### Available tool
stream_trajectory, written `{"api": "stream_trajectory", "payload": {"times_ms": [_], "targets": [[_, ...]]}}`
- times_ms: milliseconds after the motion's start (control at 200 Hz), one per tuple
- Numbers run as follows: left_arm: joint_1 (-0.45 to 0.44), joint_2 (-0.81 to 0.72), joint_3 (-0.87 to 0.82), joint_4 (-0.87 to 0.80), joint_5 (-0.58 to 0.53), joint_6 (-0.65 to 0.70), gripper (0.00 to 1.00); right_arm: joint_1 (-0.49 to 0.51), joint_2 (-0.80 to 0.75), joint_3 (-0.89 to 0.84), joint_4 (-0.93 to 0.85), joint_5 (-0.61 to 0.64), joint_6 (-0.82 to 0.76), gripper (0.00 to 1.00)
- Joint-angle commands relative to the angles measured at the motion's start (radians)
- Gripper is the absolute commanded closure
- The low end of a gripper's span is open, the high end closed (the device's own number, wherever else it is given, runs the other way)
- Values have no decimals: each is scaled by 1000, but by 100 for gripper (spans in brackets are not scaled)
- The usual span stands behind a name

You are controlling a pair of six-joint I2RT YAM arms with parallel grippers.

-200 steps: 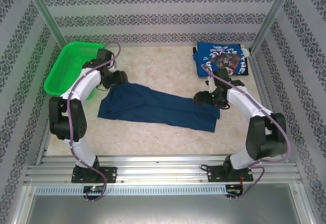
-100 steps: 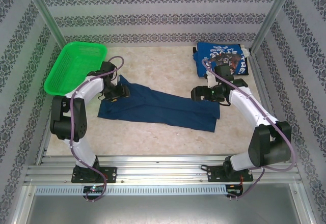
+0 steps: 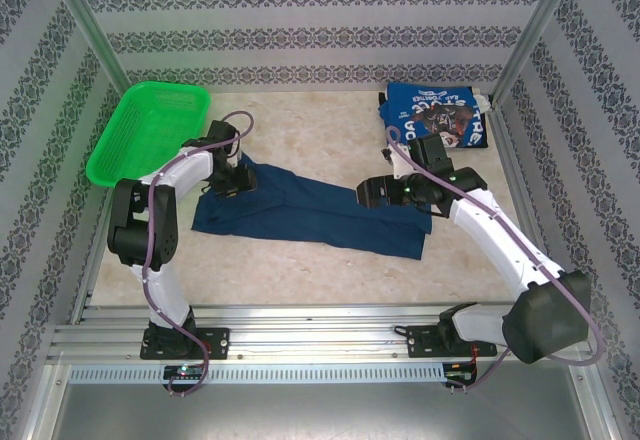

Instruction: Fold and stack the t-shirts

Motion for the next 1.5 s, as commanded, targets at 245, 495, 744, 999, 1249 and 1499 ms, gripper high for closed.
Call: {"api": "stream_trajectory", "payload": {"times_ms": [245,495,744,999,1249,1499], "targets": [[-41,-41,-35,7,-49,15,88,47,-30,51,-32,14,31,2],[-103,-221,-207,62,-57,-30,96,58,-70,23,-27,88,59,2],[-174,-414,-469,136,-78,-181,92,28,-12,5,-34,99,71,2],[-183,-528,-546,122,-125,-255,44,-100,83,-10,-96,138,157,2],[-139,-463,-302,0,-210,-323,24,-199,257,6,-168,169,222,3],[-58,-102,-72,-5,-321,-339,30,-209,441,20,-137,171,306,9]]}}
